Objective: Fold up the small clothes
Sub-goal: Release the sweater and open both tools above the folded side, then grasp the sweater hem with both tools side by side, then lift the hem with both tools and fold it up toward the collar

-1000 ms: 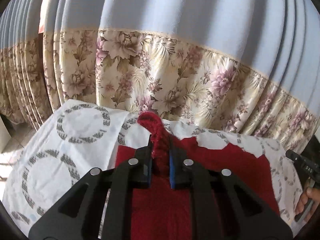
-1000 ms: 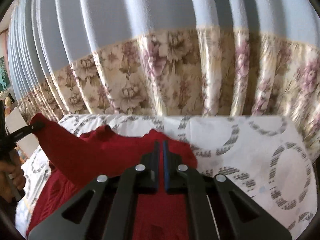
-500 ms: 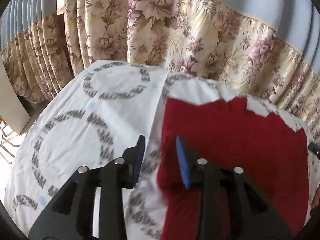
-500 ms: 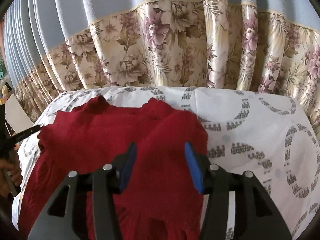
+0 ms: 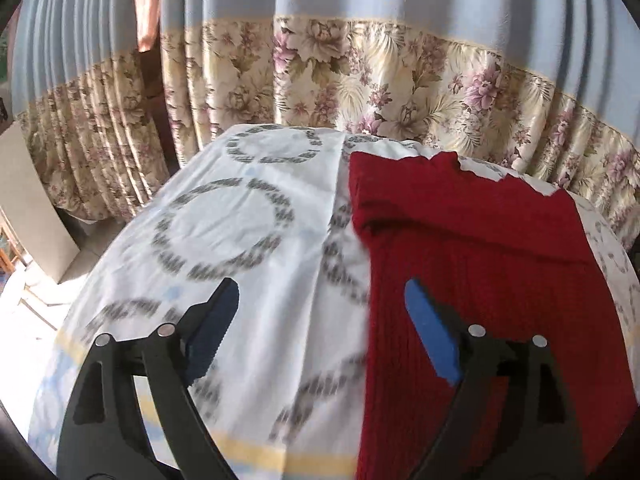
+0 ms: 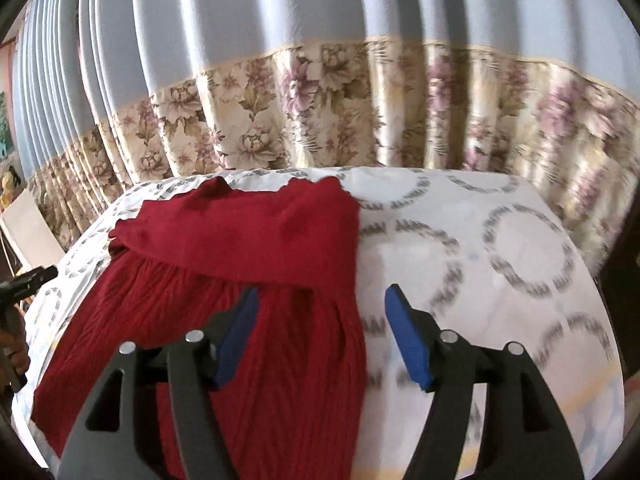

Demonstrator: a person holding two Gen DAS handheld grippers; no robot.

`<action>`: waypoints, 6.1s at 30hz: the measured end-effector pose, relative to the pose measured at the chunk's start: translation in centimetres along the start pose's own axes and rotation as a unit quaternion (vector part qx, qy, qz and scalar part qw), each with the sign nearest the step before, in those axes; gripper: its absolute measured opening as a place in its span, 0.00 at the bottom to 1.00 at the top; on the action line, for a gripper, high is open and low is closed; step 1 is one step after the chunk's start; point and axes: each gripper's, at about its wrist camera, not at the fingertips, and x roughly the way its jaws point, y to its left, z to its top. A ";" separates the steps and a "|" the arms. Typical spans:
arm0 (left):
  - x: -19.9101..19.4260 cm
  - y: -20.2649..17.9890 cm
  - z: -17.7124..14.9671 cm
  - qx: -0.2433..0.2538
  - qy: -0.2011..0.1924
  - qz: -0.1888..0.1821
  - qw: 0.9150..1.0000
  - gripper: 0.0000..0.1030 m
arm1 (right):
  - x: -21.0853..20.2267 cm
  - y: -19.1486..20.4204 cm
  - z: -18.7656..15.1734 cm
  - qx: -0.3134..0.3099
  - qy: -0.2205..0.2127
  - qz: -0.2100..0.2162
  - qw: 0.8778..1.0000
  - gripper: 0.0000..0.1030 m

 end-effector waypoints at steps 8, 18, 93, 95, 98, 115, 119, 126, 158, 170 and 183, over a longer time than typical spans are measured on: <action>-4.2 2.3 -4.2 -0.008 -0.002 0.015 1.000 0.87 | -4.3 0.1 -5.2 0.021 0.027 -0.042 0.999 0.78; -7.5 3.0 -7.9 -0.005 -0.005 0.008 1.000 0.88 | -8.6 0.9 -9.0 0.024 0.030 -0.072 0.997 0.82; -9.9 -5.2 -7.9 0.058 0.039 -0.066 0.995 0.14 | -12.0 3.6 -9.8 0.002 -0.004 -0.031 0.999 0.08; -9.5 -5.5 -6.9 0.063 0.034 -0.068 0.995 0.14 | -11.5 3.3 -8.5 0.005 -0.013 -0.029 0.999 0.08; -8.9 -5.6 -5.3 0.065 0.022 -0.072 0.995 0.14 | -10.7 3.2 -6.5 0.002 -0.030 -0.028 0.999 0.08; -3.3 -7.7 5.8 0.073 -0.051 -0.065 0.994 0.14 | -5.3 3.2 2.7 -0.021 -0.079 -0.037 0.996 0.08; -2.0 -8.3 7.5 0.079 -0.059 -0.061 0.993 0.14 | -4.0 3.0 4.5 -0.024 -0.083 -0.040 0.995 0.08; 0.0 -8.9 9.3 0.070 -0.061 -0.058 0.994 0.14 | -1.5 2.4 6.5 -0.019 -0.085 -0.043 0.995 0.08; 12.9 -11.3 13.8 0.055 -0.011 -0.024 0.998 0.14 | 11.4 1.0 12.2 0.001 -0.043 -0.051 0.998 0.08; 20.0 -11.1 17.3 0.009 0.023 0.025 0.999 0.78 | 19.1 -2.2 14.2 0.085 0.031 -0.052 0.995 0.49; 20.4 -8.1 20.9 0.008 0.003 0.095 0.995 0.97 | 17.9 -3.0 15.8 0.061 -0.012 -0.101 0.993 0.66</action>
